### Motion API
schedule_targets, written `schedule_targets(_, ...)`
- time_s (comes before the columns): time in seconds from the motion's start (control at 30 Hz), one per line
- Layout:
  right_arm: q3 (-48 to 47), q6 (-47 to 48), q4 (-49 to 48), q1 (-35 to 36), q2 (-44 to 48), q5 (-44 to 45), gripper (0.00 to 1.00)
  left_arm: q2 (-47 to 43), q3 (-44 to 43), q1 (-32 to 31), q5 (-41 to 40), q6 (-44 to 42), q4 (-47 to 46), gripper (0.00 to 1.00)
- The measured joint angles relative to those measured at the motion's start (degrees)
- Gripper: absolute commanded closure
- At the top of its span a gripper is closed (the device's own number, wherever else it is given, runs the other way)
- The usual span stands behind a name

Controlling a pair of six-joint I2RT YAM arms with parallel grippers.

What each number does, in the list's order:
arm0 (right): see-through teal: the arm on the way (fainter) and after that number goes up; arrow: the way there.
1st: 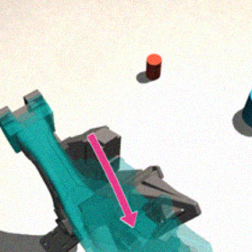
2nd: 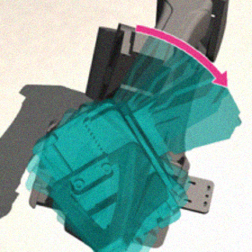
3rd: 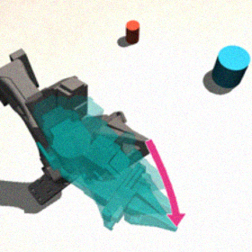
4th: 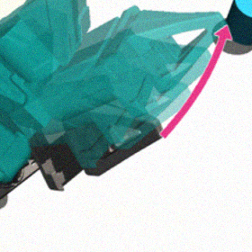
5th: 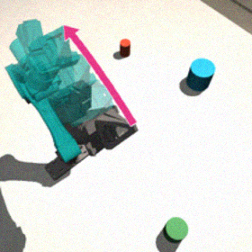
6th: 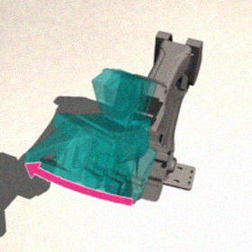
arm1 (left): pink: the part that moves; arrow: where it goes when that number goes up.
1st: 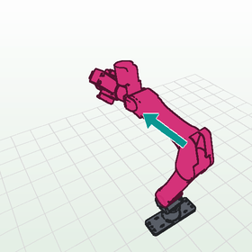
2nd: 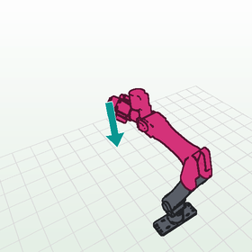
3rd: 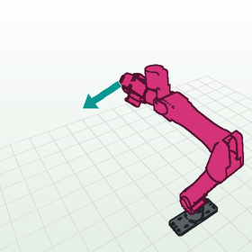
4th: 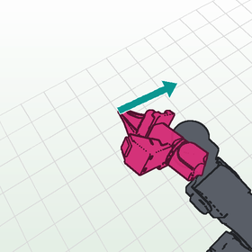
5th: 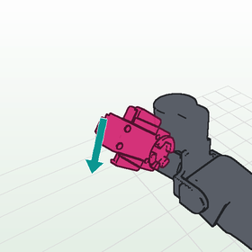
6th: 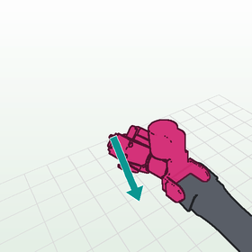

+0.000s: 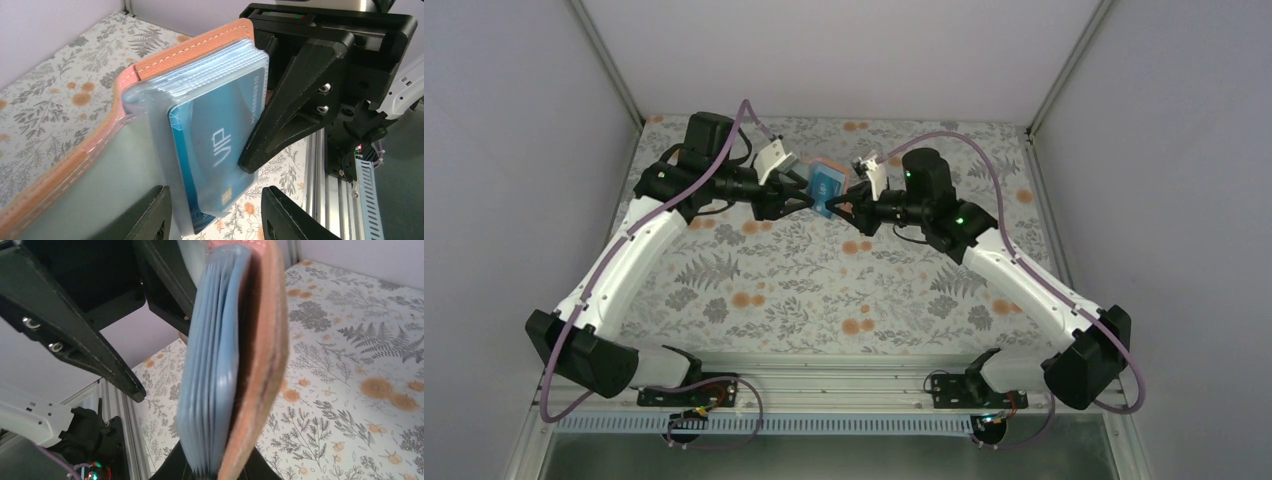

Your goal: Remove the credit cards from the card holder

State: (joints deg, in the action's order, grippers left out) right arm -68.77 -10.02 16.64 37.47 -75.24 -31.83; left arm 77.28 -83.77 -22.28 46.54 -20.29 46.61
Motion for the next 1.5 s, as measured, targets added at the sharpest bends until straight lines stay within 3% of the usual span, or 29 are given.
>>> schedule_targets(0.43, 2.9, 5.1, -3.5, -0.6, 2.5, -7.9, 0.96, -1.8, 0.0, -0.7, 3.3, -0.5, 1.8, 0.63)
schedule_targets(0.5, 2.9, 5.1, -3.8, -0.6, 2.5, -8.5, 0.96, -1.7, -0.2, -1.1, 3.5, -0.6, 2.0, 0.71)
schedule_targets(0.63, 2.9, 5.1, -5.0, -0.6, 2.5, -9.2, 0.96, -1.4, -1.9, -0.7, 3.3, -1.4, 3.0, 0.96)
schedule_targets(0.67, 2.9, 5.1, -5.3, -0.6, 2.5, -9.6, 0.96, -1.4, -2.2, -0.6, 3.1, -1.6, 3.1, 0.97)
schedule_targets(0.8, 2.8, 5.2, -5.5, -0.6, 2.6, -10.6, 0.96, -1.4, -2.6, -0.3, 3.0, -2.4, 3.5, 0.98)
schedule_targets(1.03, 2.9, 6.5, -5.2, -0.6, 2.7, -12.2, 0.81, -2.1, -2.6, 0.0, 4.2, -3.7, 5.0, 0.98)
schedule_targets(1.37, 4.2, 10.2, -6.4, -0.8, 4.9, -16.6, 0.71, -3.6, -2.5, 1.4, 9.3, -3.9, 4.9, 0.98)
schedule_targets(1.5, 4.7, 11.1, -6.5, -1.2, 5.4, -17.8, 0.75, -4.2, -1.9, 2.3, 9.9, -3.9, 4.8, 0.98)
